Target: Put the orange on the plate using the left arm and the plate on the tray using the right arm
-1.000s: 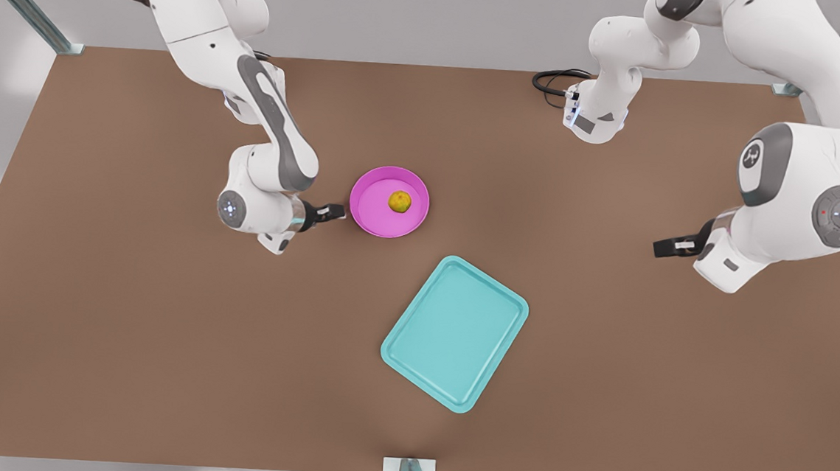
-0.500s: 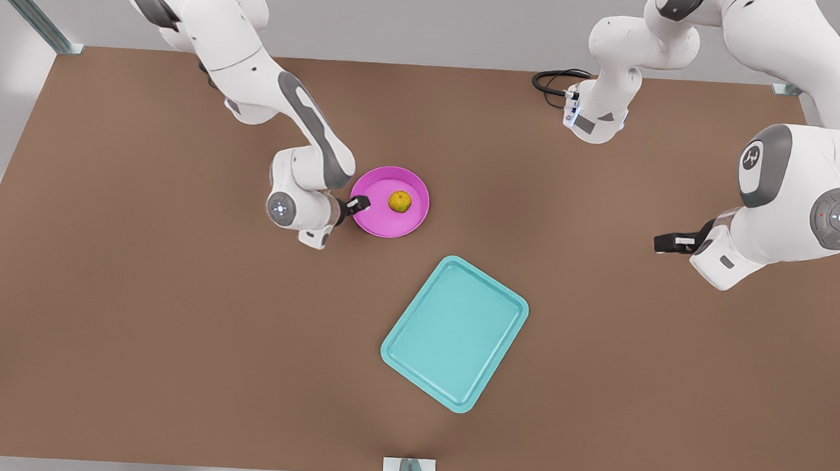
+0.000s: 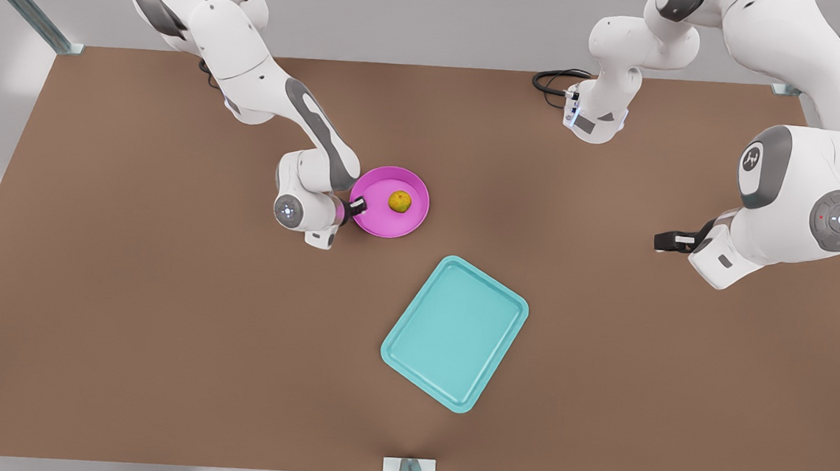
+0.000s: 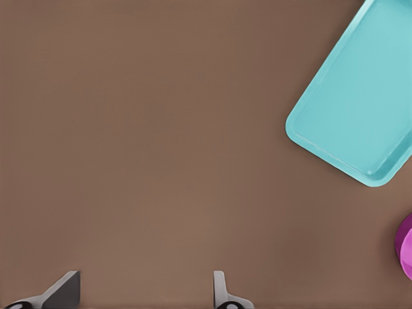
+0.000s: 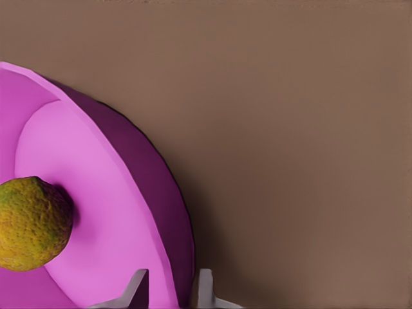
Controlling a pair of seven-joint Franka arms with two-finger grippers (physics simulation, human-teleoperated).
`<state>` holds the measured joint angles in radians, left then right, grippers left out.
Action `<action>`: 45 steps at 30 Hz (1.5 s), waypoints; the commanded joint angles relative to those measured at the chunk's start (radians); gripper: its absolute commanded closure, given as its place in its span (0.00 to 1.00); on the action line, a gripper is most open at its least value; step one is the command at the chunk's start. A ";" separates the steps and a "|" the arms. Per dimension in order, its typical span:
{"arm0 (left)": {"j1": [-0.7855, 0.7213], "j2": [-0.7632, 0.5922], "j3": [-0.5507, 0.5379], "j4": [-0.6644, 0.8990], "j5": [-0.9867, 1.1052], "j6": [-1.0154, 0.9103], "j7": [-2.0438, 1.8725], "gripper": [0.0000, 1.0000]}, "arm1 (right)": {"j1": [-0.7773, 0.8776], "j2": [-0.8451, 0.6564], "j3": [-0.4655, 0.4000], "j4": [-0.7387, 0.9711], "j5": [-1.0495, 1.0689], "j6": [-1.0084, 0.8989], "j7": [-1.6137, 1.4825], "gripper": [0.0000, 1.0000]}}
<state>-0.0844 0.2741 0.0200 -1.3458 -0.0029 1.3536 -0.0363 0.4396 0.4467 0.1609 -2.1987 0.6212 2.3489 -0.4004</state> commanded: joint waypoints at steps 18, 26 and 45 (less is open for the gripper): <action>0.000 0.002 0.000 0.000 0.001 0.001 0.038 0.00 | -0.074 -0.040 0.000 0.111 0.000 -0.102 -0.144 0.79; 0.000 0.007 0.003 -0.004 0.006 -0.037 0.039 0.00 | -0.093 0.224 -0.001 0.588 0.071 -0.117 -0.132 0.79; 0.002 0.007 0.003 -0.001 0.008 -0.034 0.039 0.00 | 0.016 0.682 -0.009 1.258 0.183 -0.003 -0.035 0.00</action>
<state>-0.0829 0.2819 0.0230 -1.3468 0.0037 1.3208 -0.0006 0.4544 1.1325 0.1493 -0.9396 0.8012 2.3368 -0.4719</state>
